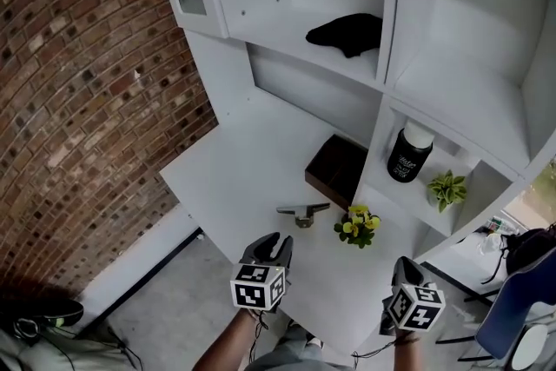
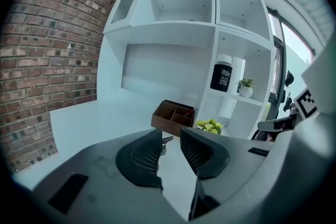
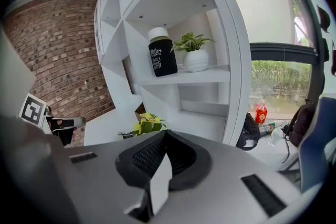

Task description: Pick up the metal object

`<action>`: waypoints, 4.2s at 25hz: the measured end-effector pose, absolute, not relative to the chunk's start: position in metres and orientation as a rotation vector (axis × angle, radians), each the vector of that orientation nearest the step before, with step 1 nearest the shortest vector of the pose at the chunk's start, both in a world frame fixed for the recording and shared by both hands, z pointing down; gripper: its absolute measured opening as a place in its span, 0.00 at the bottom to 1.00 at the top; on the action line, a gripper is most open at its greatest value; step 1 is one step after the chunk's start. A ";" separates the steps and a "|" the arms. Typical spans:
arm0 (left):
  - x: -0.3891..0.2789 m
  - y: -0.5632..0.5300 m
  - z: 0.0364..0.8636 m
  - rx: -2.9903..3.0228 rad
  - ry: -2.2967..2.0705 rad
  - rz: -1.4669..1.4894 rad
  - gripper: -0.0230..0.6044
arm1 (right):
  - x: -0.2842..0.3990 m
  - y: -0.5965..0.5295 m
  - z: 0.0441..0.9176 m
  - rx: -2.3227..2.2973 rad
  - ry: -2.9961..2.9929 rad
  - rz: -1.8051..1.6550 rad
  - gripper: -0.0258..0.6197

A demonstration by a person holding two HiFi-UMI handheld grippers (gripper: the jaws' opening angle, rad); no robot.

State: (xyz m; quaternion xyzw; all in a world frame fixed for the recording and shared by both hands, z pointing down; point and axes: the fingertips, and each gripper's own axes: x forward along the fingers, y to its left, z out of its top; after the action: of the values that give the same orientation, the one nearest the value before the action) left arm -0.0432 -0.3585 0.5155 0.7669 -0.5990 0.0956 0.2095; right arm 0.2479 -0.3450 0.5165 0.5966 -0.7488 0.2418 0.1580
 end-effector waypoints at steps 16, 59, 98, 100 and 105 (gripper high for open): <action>-0.020 -0.402 0.550 2.333 -1.451 0.618 0.21 | 0.264 -0.353 0.541 1.864 -2.025 0.804 0.04; -0.003 -0.469 0.683 2.628 -1.009 1.934 0.19 | 0.280 -0.342 0.627 1.932 -1.821 0.960 0.04; -0.008 -0.494 0.668 2.608 -1.102 2.015 0.07 | 0.302 -0.343 0.620 1.942 -1.796 0.927 0.04; -0.009 -0.497 0.668 2.604 -1.102 2.010 0.06 | 0.303 -0.344 0.621 1.939 -1.797 0.927 0.04; -0.011 -0.500 0.667 2.594 -1.104 2.002 0.06 | 0.298 -0.348 0.614 1.945 -1.819 0.946 0.04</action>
State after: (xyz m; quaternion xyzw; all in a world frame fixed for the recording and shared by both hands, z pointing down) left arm -0.0112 -0.4999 0.6671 0.7409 -0.3153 0.5718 -0.1572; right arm 0.2980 -0.3477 0.6144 0.6797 -0.6358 0.3304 0.1571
